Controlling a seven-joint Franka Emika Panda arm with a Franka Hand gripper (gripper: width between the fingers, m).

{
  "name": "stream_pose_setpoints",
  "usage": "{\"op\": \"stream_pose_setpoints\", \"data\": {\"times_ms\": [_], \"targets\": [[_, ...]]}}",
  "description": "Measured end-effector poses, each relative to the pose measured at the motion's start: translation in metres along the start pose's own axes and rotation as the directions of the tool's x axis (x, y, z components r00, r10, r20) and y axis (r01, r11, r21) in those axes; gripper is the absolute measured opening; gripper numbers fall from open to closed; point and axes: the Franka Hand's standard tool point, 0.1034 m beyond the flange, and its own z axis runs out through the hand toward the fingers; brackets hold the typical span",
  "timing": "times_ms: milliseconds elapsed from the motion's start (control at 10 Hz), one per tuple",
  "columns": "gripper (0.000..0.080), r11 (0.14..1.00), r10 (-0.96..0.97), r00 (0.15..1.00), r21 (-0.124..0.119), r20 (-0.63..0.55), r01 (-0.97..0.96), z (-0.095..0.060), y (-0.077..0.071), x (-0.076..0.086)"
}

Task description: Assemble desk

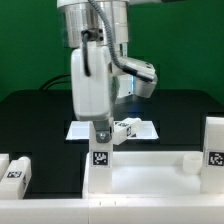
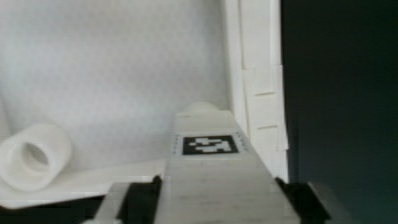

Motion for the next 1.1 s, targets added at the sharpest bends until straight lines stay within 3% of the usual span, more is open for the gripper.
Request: {"op": "stream_pose_setpoints", "data": {"times_ms": [200,400,500,600,900,1100], "targets": [[0.0290,0.982,0.184,0.983,0.032,0.011,-0.184,0.001,0.000,0.001],[0.0295,0.988,0.149,0.989,0.029,0.007,-0.149,0.002,0.001,0.001],[0.0478,0.989,0.146,0.989,0.028,0.007,-0.146,0.002,0.001,0.001],[0.0590,0.994,0.109,0.994,0.027,0.011,-0.109,0.000,0.004,-0.004],[0.0646,1.000,-0.012,0.999,0.006,0.039,0.012,-0.026,0.021,-0.032],[0.0649,1.000,-0.013,0.999,0.003,0.040,0.013,-0.023,0.022,-0.033]]}}
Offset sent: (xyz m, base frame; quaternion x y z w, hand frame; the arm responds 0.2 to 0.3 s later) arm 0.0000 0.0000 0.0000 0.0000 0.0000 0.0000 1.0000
